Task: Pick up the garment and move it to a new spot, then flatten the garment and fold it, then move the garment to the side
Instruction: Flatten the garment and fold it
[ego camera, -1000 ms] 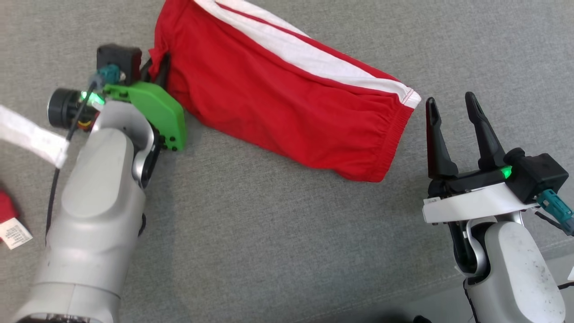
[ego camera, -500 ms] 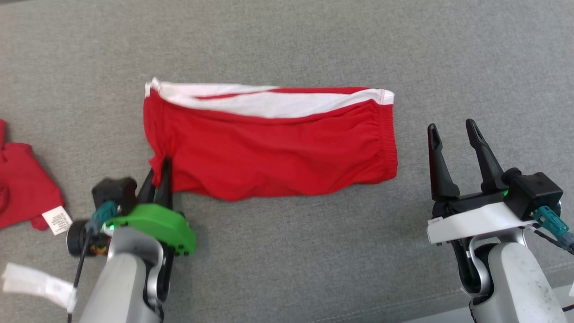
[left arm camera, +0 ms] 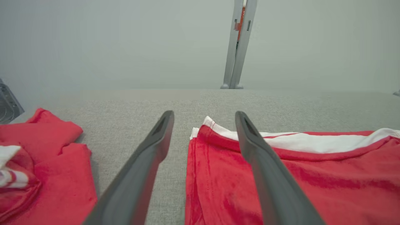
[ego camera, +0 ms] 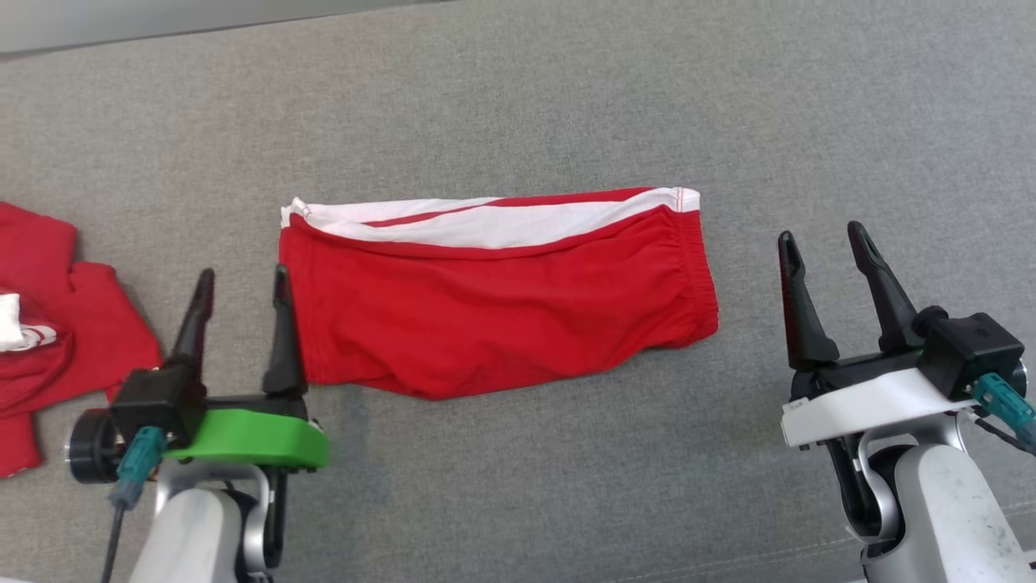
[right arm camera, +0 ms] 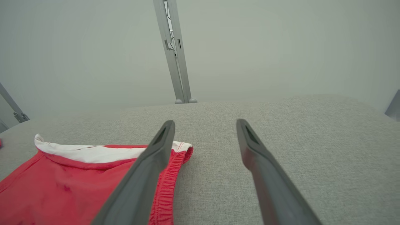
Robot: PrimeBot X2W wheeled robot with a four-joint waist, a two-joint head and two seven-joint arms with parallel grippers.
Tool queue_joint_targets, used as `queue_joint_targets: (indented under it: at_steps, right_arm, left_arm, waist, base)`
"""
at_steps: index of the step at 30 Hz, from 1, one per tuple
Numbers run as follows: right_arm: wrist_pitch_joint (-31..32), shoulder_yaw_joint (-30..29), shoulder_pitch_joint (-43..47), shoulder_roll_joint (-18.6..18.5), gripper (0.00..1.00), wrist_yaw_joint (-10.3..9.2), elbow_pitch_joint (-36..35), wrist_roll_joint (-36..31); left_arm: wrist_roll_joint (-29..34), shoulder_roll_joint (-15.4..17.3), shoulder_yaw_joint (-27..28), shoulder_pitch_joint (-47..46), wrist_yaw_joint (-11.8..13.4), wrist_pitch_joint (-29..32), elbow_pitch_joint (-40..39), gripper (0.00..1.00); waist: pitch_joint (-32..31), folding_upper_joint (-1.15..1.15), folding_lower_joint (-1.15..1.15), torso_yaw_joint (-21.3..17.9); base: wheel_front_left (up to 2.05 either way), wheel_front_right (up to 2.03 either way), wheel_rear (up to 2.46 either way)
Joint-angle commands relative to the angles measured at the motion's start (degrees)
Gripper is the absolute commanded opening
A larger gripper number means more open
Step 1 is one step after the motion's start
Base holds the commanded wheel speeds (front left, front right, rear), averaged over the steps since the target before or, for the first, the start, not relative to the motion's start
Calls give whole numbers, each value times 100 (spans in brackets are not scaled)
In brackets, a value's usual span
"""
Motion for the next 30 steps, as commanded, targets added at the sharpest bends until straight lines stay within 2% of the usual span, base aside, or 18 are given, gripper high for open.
queue_joint_targets:
  at_steps: [1,5,13,24,30]
  right_arm:
    - [48,-8,92,-24,100,-6,-59,-46]
    - [188,-40,144,-65,100,-6,-187,-75]
    - [352,-119,355,-75,100,-6,-374,-103]
    - [453,-213,338,-94,100,-6,-420,-127]
    - [638,102,23,-197,100,-6,58,-70]
  left_arm:
    - [67,103,74,85,40,-94,-98,100]
    - [170,257,186,202,108,-184,-298,100]
    - [124,475,194,432,50,-44,-525,100]
    - [65,471,121,348,30,-2,-616,100]
    - [128,381,6,19,27,-50,-624,100]
  waist:
    - [-105,0,0,47]
    - [-233,0,0,104]
    - [-341,0,0,167]
    - [-221,0,0,237]
    - [110,0,0,461]
  base:
    - [0,0,0]
    - [0,0,0]
    - [0,0,0]
    - [0,0,0]
    - [0,0,0]
